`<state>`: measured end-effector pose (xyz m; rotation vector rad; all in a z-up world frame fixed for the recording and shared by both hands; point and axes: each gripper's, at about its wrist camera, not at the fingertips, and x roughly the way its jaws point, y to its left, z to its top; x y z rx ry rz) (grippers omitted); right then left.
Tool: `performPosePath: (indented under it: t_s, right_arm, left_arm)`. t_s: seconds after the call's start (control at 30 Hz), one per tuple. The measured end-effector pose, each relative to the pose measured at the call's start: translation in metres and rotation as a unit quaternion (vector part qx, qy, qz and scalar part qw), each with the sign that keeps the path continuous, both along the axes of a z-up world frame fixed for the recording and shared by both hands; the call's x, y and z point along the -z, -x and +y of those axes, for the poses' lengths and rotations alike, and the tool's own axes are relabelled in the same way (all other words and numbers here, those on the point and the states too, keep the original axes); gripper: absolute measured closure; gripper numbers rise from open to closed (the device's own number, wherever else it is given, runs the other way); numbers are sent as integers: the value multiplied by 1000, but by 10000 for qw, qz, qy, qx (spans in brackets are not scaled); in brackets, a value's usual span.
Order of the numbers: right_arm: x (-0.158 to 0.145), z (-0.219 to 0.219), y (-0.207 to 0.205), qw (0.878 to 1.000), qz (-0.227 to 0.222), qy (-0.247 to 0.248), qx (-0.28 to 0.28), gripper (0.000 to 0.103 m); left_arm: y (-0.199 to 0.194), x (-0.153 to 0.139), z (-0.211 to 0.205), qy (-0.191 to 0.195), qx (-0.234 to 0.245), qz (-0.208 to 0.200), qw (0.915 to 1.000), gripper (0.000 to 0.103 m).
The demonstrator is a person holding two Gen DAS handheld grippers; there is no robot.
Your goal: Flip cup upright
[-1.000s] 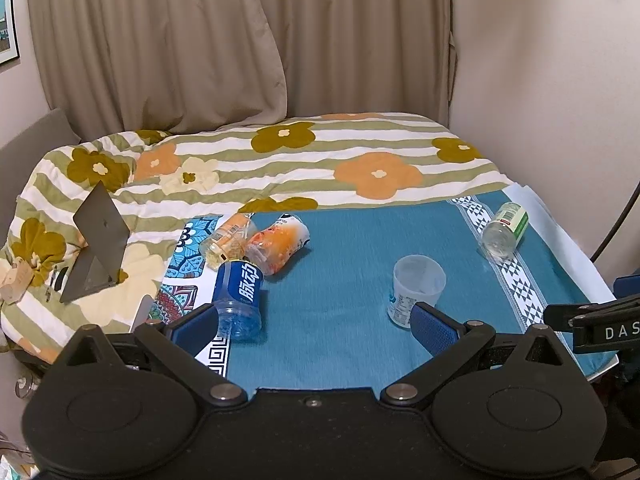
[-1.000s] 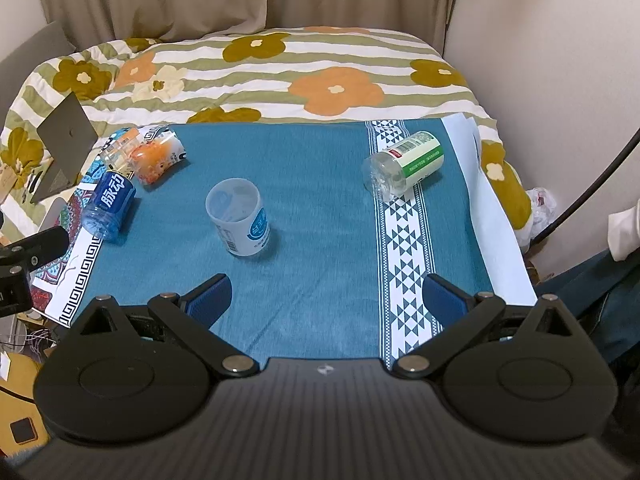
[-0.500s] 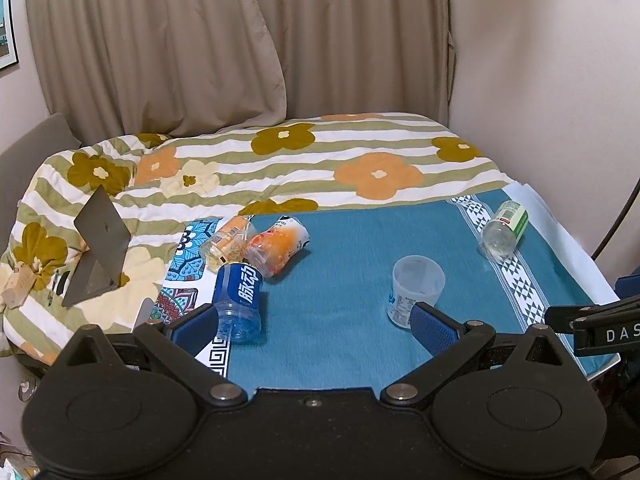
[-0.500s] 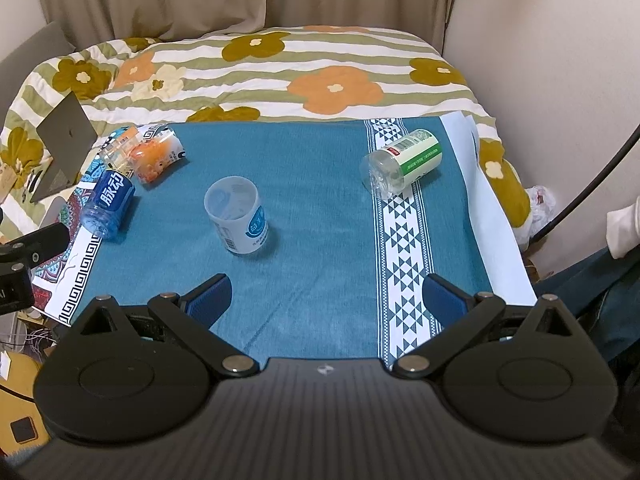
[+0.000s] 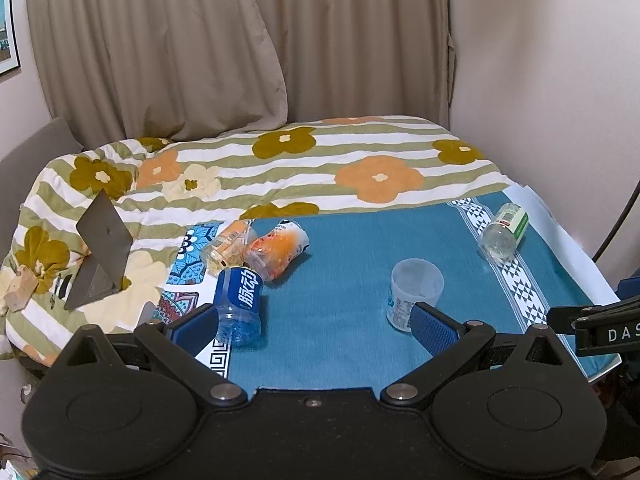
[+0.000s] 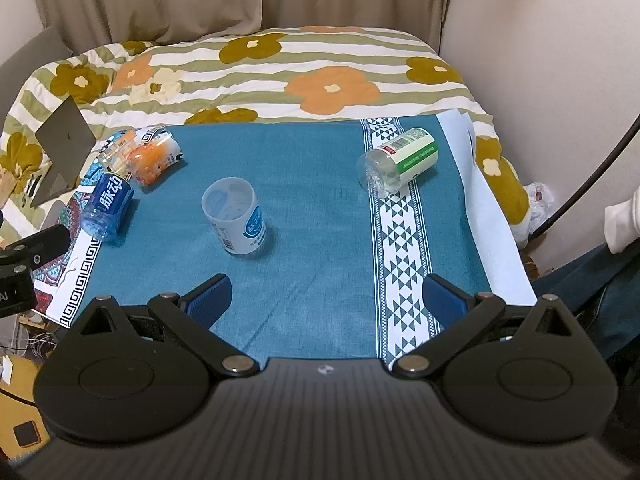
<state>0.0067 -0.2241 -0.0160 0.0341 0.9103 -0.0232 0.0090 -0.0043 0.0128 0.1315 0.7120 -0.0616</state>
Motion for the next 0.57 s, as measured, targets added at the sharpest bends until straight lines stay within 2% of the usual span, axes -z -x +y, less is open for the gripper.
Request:
performPosePath:
  t_s: [0.2, 0.57]
  right_arm:
    - [-1, 0, -1, 10000, -2, 12, -12, 0]
    - [-4, 3, -5, 10000, 3, -28, -47, 0]
  left_arm:
    - [2, -4, -1, -24, -28, -150, 9999, 0]
    - [-2, 0, 0, 2, -86, -103, 9999, 0]
